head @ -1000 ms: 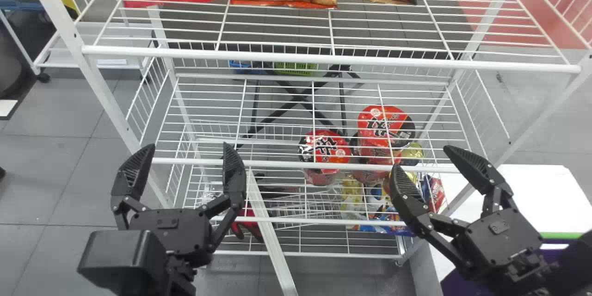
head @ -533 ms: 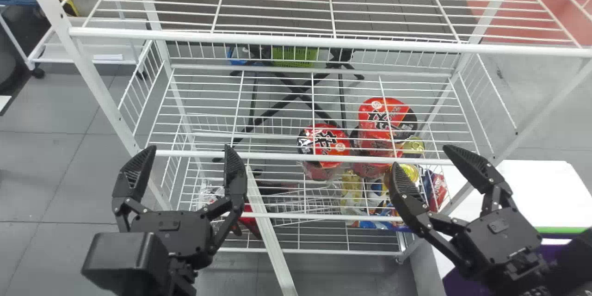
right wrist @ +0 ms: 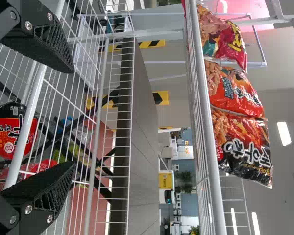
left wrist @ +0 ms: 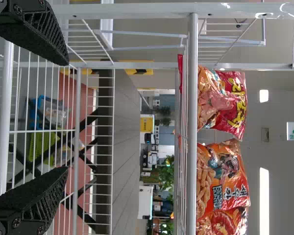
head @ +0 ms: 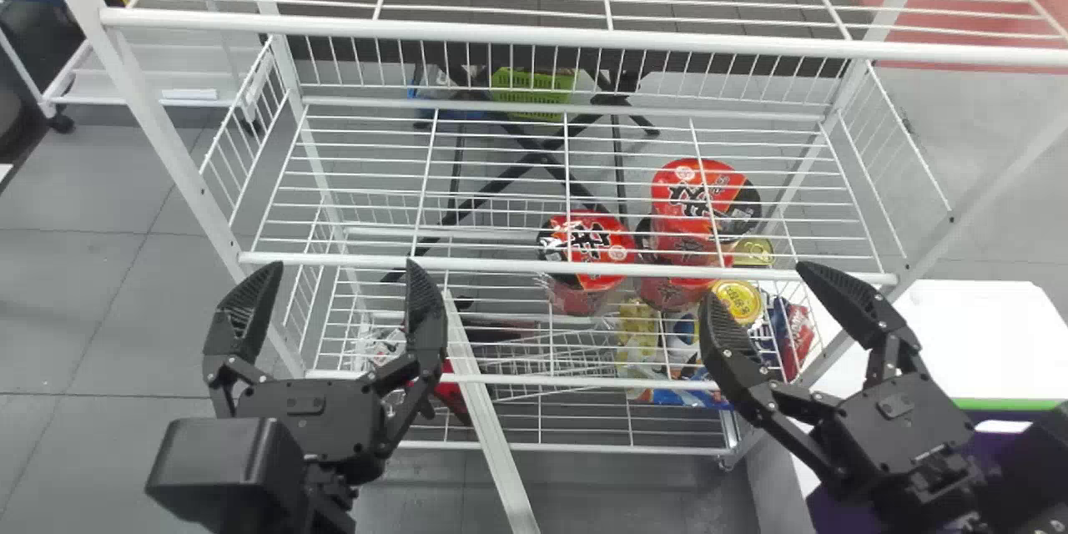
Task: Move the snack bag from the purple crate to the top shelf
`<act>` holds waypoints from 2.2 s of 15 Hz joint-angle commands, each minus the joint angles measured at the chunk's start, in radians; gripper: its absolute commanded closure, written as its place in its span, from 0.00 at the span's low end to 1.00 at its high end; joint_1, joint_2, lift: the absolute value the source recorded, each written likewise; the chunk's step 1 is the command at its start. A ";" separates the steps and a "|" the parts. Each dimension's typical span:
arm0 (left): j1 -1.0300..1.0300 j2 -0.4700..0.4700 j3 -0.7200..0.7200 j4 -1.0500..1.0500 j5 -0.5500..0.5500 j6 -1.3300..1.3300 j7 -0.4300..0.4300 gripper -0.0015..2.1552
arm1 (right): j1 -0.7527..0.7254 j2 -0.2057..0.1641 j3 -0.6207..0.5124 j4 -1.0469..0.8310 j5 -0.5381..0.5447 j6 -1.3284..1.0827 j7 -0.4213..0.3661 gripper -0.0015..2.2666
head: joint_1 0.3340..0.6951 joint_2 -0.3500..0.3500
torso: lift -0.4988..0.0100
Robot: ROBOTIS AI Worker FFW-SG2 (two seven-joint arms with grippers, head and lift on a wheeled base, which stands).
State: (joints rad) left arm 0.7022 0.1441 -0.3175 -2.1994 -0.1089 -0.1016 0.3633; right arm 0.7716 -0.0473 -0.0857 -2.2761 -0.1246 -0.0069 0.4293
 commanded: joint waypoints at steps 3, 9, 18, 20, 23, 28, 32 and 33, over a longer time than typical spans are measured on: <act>-0.001 -0.001 0.000 0.006 -0.002 0.003 0.000 0.02 | -0.002 0.000 0.000 0.001 -0.001 0.000 0.000 0.07 | 1.00 0.42 | 0.29; -0.001 -0.001 0.000 0.007 -0.003 0.003 0.006 0.02 | -0.002 0.000 -0.002 0.006 -0.003 0.000 0.000 0.07 | 1.00 0.43 | 0.24; -0.001 -0.001 0.000 0.012 -0.005 0.003 0.009 0.02 | -0.002 0.000 0.000 0.007 -0.003 0.000 0.002 0.07 | 1.00 0.43 | 0.17; -0.001 -0.001 0.000 0.013 -0.005 0.003 0.009 0.02 | -0.002 0.000 0.000 0.006 -0.003 0.000 0.002 0.07 | 1.00 0.43 | 0.16; -0.001 -0.001 0.000 0.013 -0.005 0.003 0.011 0.02 | -0.002 0.000 -0.002 0.007 -0.003 -0.003 0.002 0.07 | 1.00 0.43 | 0.13; -0.003 -0.001 0.000 0.012 -0.005 0.003 0.009 0.02 | -0.002 -0.002 -0.003 0.006 -0.004 -0.003 0.002 0.07 | 1.00 0.43 | 0.09; -0.004 -0.001 0.002 0.012 -0.005 0.003 0.009 0.02 | -0.002 -0.002 -0.011 0.007 -0.035 -0.027 0.014 0.07 | 1.00 0.43 | 0.08; -0.004 -0.001 0.002 0.012 -0.005 0.003 0.009 0.02 | -0.002 -0.002 -0.009 0.006 -0.035 -0.031 0.005 0.07 | 1.00 0.43 | 0.08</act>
State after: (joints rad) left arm 0.6983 0.1426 -0.3162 -2.1872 -0.1135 -0.0988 0.3728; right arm 0.7700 -0.0488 -0.0953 -2.2689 -0.1583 -0.0325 0.4395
